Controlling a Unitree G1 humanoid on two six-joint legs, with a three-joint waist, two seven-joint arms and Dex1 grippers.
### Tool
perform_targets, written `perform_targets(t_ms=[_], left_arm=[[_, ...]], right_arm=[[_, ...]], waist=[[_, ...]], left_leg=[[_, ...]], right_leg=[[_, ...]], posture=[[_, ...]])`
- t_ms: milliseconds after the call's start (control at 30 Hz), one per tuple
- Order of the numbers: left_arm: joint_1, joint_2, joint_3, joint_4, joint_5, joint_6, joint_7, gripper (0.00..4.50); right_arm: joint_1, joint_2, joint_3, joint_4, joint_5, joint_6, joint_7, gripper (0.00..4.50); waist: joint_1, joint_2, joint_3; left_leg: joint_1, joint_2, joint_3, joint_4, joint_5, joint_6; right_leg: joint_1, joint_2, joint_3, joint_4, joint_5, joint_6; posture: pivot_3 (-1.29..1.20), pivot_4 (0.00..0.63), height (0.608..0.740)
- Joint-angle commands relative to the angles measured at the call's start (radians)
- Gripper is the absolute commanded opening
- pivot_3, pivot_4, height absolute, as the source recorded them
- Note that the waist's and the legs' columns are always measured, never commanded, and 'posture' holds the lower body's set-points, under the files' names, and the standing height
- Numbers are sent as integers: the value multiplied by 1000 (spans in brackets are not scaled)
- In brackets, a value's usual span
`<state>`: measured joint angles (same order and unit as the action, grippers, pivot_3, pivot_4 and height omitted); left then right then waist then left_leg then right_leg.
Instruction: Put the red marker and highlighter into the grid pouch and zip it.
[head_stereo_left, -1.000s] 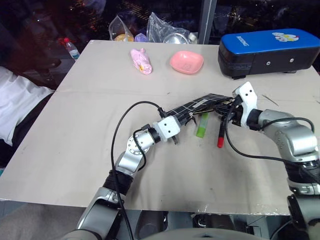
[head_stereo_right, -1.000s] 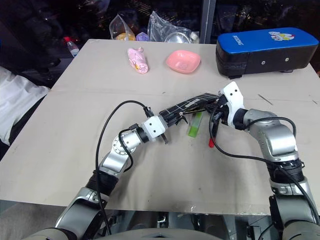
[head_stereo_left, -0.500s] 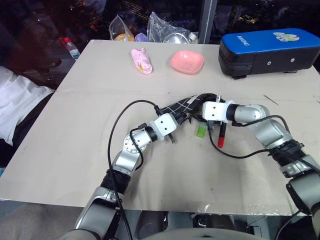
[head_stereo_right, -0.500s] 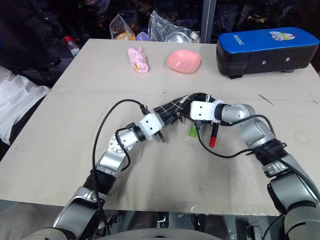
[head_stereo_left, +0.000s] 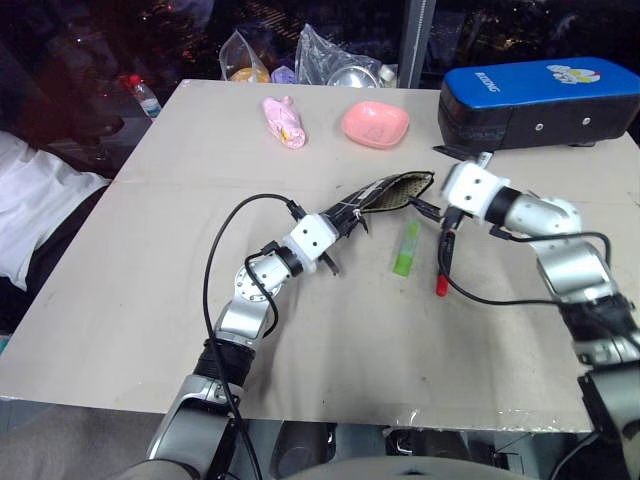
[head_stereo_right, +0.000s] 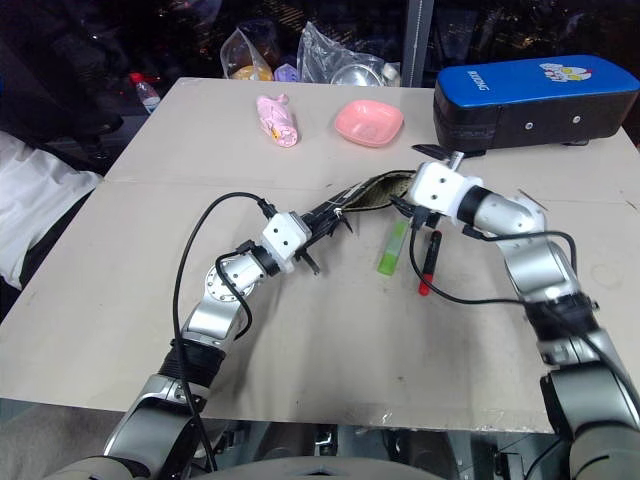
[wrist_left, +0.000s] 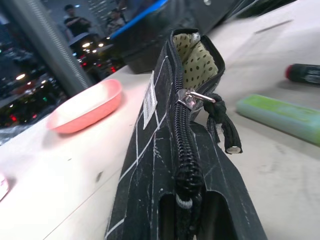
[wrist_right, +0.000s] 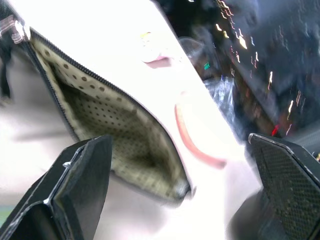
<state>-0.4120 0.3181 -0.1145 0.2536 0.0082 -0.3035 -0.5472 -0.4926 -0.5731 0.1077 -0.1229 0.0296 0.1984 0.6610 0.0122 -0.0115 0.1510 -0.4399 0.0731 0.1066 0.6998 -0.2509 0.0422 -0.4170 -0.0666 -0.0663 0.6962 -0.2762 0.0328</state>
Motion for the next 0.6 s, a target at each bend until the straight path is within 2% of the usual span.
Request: perform_targets(t_ms=[33,133,233,400,600], left_arm=[[3,-1,35,-65,-44,38,9,0],[4,13,55,-70,-58,54,7,0],[2,24,64,-68,-61,63,2,0],[-9,27,67,-103,-73,96,-10,0],[-12,25,70,-137,-81,134,-22,0]], right_arm=[[129,67,-104,-254,84,273,-112,4452],[294,188,-139,-416,87,483,-259,4452],[409,262,-103,-505,58,582,-340,4452],[491,362,-91,-530,37,679,-458,4452],[499,455,-109,-509,86,738,-498,4452]], waist=[[0,0,0],[2,-1,-1],[2,0,-1],[-2,0,-1],[0,0,-1]], left_leg=[[0,0,0,0,0,0],[0,0,-3,0,0,0],[-2,0,-3,-1,0,0],[-3,0,-3,2,0,0],[-6,-1,-5,2,0,0]], right_leg=[[0,0,0,0,0,0],[1,1,-1,0,0,0],[0,1,-2,-1,0,0],[-1,1,-1,0,0,0],[-3,2,-2,0,0,0]], posture=[[0,150,688],[0,150,688],[0,150,688],[0,150,688],[0,150,688]])
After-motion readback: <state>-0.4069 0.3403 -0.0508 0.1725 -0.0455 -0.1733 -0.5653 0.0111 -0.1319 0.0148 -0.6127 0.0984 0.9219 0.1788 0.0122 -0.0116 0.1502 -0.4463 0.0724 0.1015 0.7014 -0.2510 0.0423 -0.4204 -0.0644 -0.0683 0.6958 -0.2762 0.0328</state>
